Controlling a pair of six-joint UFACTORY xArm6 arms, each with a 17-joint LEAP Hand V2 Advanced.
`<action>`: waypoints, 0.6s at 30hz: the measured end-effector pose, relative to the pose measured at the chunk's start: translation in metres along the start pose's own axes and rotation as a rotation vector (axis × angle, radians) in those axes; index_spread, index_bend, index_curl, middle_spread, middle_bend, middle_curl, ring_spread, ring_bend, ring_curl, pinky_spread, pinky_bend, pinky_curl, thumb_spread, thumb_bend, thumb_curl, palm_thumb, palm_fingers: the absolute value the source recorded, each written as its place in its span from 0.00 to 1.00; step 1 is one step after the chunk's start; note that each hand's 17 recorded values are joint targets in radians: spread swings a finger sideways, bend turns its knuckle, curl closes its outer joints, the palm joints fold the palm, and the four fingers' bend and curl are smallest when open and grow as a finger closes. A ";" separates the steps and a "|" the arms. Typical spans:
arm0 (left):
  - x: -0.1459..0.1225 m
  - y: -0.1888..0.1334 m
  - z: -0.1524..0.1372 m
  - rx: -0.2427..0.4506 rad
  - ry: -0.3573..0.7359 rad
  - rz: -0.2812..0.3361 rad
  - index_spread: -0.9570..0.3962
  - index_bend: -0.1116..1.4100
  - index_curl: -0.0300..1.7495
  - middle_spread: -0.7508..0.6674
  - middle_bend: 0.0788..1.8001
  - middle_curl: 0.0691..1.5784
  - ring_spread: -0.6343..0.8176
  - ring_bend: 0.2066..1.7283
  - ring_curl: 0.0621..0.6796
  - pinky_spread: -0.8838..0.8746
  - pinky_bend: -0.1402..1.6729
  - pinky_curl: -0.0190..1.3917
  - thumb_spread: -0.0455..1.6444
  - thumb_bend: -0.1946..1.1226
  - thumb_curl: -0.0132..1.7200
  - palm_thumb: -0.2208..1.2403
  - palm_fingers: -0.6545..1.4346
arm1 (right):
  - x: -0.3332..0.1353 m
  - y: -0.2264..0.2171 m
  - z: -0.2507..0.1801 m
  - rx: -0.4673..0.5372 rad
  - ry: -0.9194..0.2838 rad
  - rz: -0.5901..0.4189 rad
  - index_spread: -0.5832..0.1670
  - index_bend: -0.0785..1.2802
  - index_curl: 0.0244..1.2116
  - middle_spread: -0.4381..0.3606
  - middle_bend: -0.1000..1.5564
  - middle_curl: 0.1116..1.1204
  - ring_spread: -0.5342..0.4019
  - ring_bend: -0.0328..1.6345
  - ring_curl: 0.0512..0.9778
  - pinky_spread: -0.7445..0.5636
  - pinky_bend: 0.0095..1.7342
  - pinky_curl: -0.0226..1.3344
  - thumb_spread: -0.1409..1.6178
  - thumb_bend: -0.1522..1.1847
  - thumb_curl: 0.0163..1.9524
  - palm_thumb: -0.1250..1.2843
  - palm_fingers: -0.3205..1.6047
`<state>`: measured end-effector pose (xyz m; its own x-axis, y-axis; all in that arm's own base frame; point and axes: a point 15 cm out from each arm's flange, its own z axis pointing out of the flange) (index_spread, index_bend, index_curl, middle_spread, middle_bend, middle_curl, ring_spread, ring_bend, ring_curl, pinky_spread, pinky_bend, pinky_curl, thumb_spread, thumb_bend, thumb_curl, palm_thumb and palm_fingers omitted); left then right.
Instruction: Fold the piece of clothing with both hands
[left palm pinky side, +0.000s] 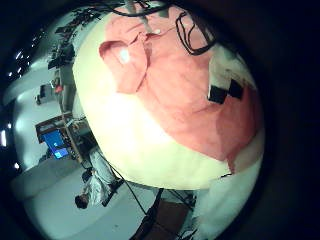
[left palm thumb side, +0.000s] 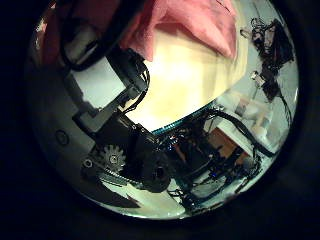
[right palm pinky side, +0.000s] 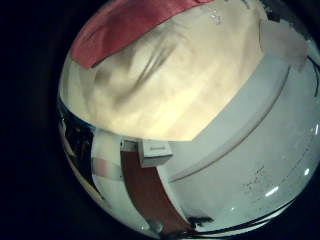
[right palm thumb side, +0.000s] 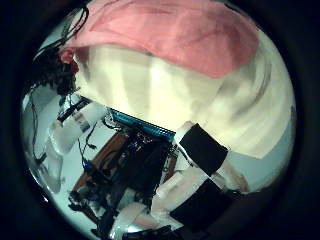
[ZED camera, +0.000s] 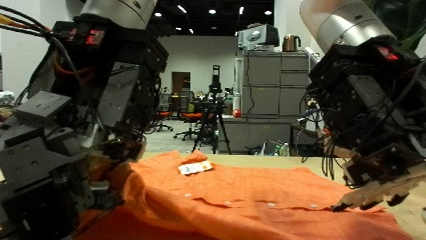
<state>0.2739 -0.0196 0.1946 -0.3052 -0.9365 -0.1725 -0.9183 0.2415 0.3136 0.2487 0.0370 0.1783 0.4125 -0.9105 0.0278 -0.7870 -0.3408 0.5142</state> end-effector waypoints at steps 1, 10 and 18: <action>-0.001 -0.002 -0.003 0.005 0.001 -0.004 0.24 0.39 0.41 0.16 0.53 0.35 0.04 0.49 0.58 0.09 0.67 0.35 0.73 0.27 0.63 0.66 0.89 | 0.000 -0.003 -0.001 0.011 0.001 0.000 0.43 0.17 0.21 0.54 0.20 0.26 0.68 0.23 0.23 0.70 0.17 0.25 0.81 0.10 0.14 0.49 0.26; 0.001 -0.002 -0.009 0.008 0.023 -0.015 0.23 0.38 0.43 0.16 0.54 0.34 0.04 0.49 0.58 0.09 0.67 0.34 0.72 0.28 0.71 0.64 0.89 | 0.002 -0.027 0.004 0.058 0.009 0.015 0.43 0.17 0.21 0.54 0.20 0.26 0.70 0.23 0.23 0.73 0.17 0.25 0.76 0.10 0.15 0.49 0.26; 0.000 -0.001 -0.011 0.008 0.024 -0.019 0.23 0.36 0.45 0.17 0.54 0.33 0.04 0.49 0.59 0.09 0.67 0.34 0.72 0.29 0.76 0.64 0.89 | 0.002 -0.034 0.011 0.048 0.009 0.025 0.45 0.17 0.21 0.55 0.20 0.26 0.69 0.23 0.23 0.73 0.17 0.25 0.75 0.10 0.15 0.50 0.26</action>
<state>0.2779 -0.0230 0.2043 -0.2818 -0.9467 -0.1561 -0.9258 0.2256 0.3033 0.2708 0.0440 0.1514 0.3959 -0.9170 0.0478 -0.8184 -0.3288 0.4714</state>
